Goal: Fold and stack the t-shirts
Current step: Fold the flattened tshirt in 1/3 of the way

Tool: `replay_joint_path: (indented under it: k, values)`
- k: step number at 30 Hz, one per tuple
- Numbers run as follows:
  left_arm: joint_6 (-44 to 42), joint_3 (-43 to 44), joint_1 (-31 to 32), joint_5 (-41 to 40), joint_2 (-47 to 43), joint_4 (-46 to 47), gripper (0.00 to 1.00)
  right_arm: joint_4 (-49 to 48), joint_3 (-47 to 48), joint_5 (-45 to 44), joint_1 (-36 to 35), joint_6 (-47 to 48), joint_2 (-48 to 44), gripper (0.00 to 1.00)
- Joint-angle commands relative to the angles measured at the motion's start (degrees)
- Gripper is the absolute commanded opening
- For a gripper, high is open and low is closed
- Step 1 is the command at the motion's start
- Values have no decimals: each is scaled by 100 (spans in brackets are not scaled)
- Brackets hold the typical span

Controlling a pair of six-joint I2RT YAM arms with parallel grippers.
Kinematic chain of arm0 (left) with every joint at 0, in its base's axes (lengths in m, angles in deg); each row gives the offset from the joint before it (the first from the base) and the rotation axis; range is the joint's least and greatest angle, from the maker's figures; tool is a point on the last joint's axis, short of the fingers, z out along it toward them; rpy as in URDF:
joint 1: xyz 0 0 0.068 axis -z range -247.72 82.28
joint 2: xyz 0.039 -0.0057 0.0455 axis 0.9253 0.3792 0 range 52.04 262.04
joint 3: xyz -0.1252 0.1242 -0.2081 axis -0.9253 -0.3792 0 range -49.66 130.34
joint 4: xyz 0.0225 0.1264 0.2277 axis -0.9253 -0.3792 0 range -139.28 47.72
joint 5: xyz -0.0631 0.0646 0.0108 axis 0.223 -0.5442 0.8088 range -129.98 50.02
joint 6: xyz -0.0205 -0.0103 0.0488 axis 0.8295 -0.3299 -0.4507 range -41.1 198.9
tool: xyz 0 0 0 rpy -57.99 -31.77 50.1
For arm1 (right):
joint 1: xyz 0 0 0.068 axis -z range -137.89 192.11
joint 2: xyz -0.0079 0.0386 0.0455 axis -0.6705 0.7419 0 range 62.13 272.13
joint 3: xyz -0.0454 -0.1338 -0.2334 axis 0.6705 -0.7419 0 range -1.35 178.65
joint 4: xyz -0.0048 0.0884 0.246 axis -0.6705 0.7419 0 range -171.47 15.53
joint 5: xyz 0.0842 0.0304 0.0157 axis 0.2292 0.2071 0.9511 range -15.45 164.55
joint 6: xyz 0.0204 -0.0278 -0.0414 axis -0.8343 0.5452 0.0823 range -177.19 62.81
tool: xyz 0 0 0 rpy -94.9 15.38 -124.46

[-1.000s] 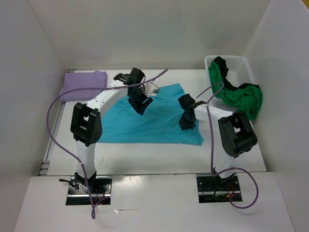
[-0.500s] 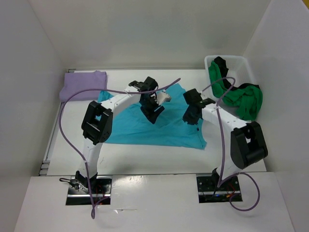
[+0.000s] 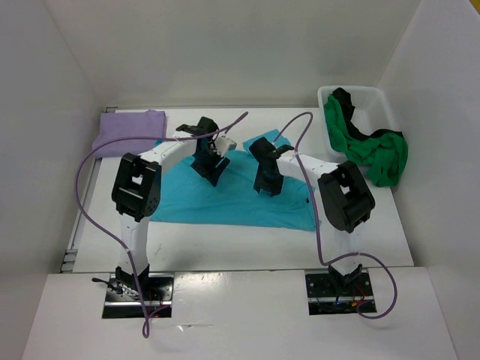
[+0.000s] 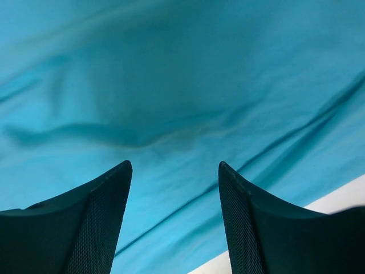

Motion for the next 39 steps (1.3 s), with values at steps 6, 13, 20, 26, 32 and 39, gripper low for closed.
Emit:
replay_joint_path:
  k: [6,13,20,26,32,39]
  values:
    - [148,-25,-99,-153,-544,163,71,123,-344,10,-147,-373,-420,17]
    - [148,-77,-99,-153,-658,163,71,115,-1021,26,-262,-716,-1308,0]
    - [148,-78,-99,-101,-772,163,72,-114,-2267,475,-473,-1322,-1766,30]
    - [26,-131,-99,249,-825,93,73,-8,-2700,536,-473,-1753,-2249,31]
    - [-256,54,296,663,-825,-126,73,545,-2692,475,-473,-1938,-3339,41]
    - [-502,572,876,1470,-334,-355,73,853,-2375,-18,-26,-1729,-4087,42]
